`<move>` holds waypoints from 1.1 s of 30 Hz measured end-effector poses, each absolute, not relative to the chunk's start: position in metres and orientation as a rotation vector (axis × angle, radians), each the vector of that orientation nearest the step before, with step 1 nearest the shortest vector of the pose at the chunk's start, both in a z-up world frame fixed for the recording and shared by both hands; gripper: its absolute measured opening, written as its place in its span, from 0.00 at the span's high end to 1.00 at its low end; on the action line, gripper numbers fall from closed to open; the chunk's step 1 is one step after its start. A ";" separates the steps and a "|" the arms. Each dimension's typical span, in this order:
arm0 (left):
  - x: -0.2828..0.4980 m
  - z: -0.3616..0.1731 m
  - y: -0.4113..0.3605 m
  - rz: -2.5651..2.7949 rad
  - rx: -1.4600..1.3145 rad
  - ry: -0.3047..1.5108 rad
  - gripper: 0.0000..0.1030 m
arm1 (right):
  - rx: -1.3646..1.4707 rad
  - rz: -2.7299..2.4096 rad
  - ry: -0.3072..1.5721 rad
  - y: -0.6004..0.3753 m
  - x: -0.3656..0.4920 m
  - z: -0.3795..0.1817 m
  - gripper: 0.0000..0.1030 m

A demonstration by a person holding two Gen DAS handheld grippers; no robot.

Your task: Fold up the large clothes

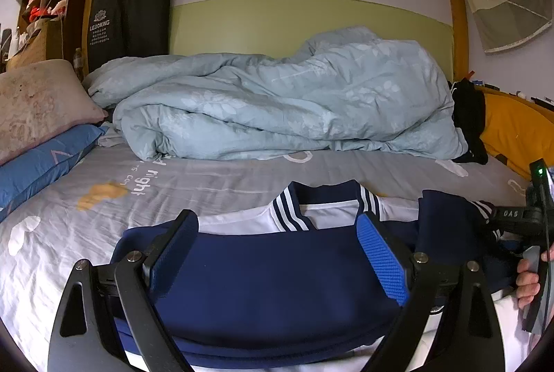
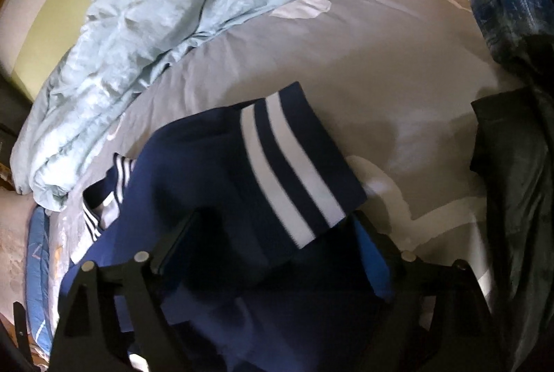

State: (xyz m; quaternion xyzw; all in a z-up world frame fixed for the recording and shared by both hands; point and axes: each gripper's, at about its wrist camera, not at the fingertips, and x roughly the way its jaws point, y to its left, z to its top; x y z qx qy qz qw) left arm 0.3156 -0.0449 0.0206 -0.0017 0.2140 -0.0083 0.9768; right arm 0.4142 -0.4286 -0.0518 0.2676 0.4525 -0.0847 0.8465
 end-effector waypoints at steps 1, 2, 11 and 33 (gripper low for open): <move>0.316 0.020 -0.045 -0.016 -0.002 0.432 0.11 | 0.582 -0.194 0.941 -0.431 0.412 -0.051 0.18; 0.316 0.020 -0.045 -0.017 -0.003 0.432 0.10 | 0.591 -0.200 0.934 -0.433 0.412 -0.050 0.18; 0.313 0.021 -0.049 -0.012 0.027 0.416 0.10 | 0.483 -0.090 0.646 -0.416 0.386 -0.004 0.90; 0.323 0.018 -0.031 -0.042 -0.084 0.477 0.10 | 0.061 0.520 0.953 -0.260 0.389 -0.031 0.72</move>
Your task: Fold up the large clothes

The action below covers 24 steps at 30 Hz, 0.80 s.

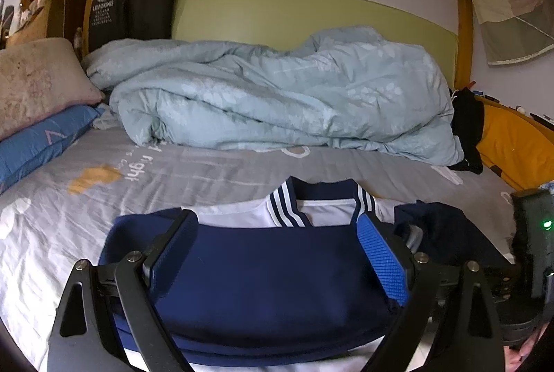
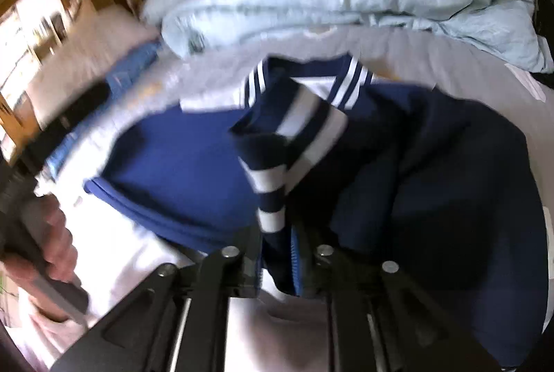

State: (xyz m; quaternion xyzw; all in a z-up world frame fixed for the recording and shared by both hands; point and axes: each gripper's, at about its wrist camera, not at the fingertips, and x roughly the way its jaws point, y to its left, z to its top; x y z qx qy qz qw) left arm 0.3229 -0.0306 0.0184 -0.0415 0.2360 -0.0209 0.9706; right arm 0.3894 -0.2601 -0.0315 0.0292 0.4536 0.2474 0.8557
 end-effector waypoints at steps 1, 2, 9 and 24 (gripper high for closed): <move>0.323 0.018 -0.031 -0.046 -0.084 0.482 0.10 | 0.054 0.529 0.951 -0.259 0.388 -0.030 0.53; 0.324 0.017 -0.032 -0.055 -0.083 0.490 0.10 | 0.053 0.533 0.929 -0.260 0.384 -0.025 0.42; 0.348 -0.011 -0.043 -0.264 -0.184 0.674 0.11 | 0.135 0.270 0.646 -0.309 0.367 0.029 0.24; 0.369 -0.075 -0.098 -0.466 -0.170 0.990 0.73 | 0.321 -0.059 0.645 -0.366 0.376 0.028 0.17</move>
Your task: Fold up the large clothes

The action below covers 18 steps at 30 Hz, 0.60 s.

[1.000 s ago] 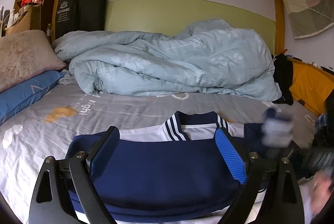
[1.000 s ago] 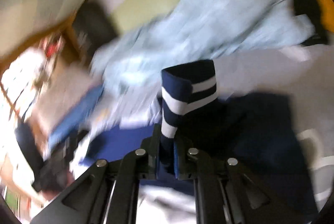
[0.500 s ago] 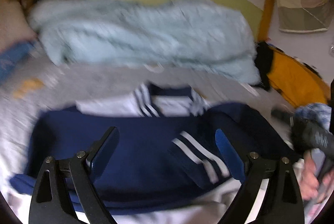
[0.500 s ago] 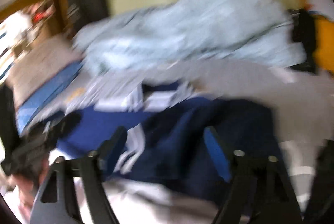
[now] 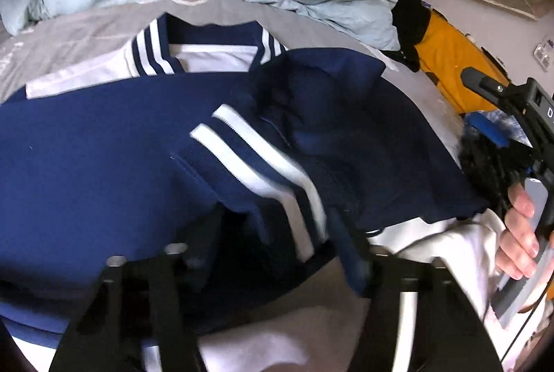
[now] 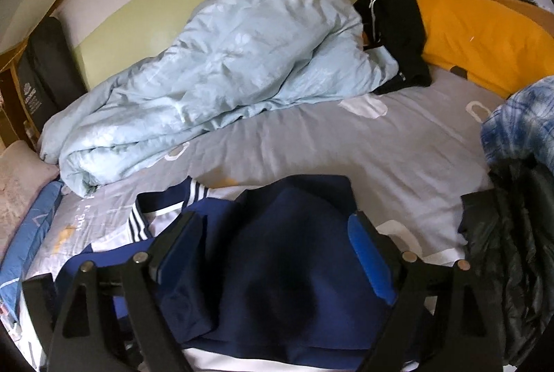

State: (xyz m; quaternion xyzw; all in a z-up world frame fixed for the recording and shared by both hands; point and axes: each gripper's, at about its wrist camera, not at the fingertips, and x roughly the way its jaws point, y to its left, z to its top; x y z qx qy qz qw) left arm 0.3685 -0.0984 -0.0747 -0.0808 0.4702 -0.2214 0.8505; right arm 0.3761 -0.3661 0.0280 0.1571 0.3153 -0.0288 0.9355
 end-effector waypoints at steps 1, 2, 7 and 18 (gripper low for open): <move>0.369 -0.073 -0.096 -0.473 -0.182 0.990 0.78 | 0.320 -0.058 0.648 -0.366 0.377 0.026 0.17; 0.370 -0.071 -0.094 -0.471 -0.198 0.990 0.85 | 0.310 -0.062 0.652 -0.364 0.378 0.026 0.17; 0.361 -0.041 -0.067 -0.268 -0.121 0.840 0.91 | 0.258 -0.103 0.654 -0.360 0.376 0.023 0.17; 0.371 -0.030 0.010 0.340 0.152 0.754 0.90 | 0.220 -0.204 0.751 -0.364 0.389 0.008 0.16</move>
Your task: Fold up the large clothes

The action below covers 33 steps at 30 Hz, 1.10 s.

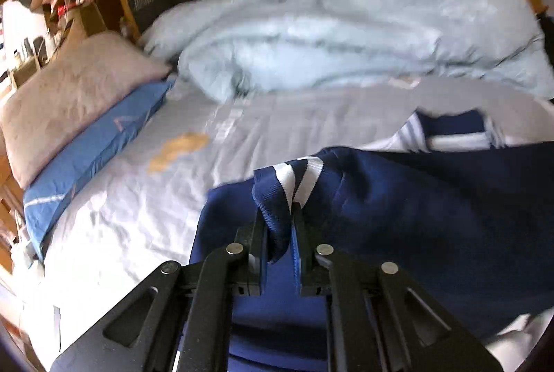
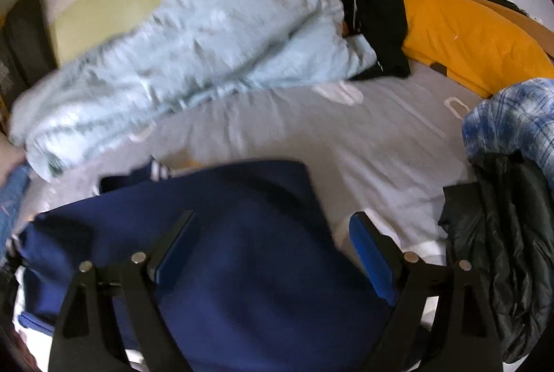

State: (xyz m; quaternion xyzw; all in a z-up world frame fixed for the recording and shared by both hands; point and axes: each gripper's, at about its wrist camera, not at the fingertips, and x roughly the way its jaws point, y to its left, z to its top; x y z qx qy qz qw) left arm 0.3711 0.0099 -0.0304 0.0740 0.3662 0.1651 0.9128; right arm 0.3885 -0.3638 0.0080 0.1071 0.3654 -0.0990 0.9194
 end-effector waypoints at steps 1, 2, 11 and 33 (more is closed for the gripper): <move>0.375 -0.036 0.014 0.352 0.151 0.775 0.90 | 0.196 -0.221 0.783 -0.362 0.393 0.003 0.16; 0.380 -0.044 0.018 0.372 0.149 0.799 0.90 | 0.181 -0.231 0.802 -0.361 0.395 -0.001 0.16; 0.379 -0.045 0.039 0.505 0.141 0.761 0.67 | 0.158 -0.257 0.829 -0.359 0.397 -0.008 0.15; 0.310 0.043 -0.024 0.059 0.063 0.390 0.00 | 0.172 -0.113 0.468 -0.330 0.358 0.040 0.00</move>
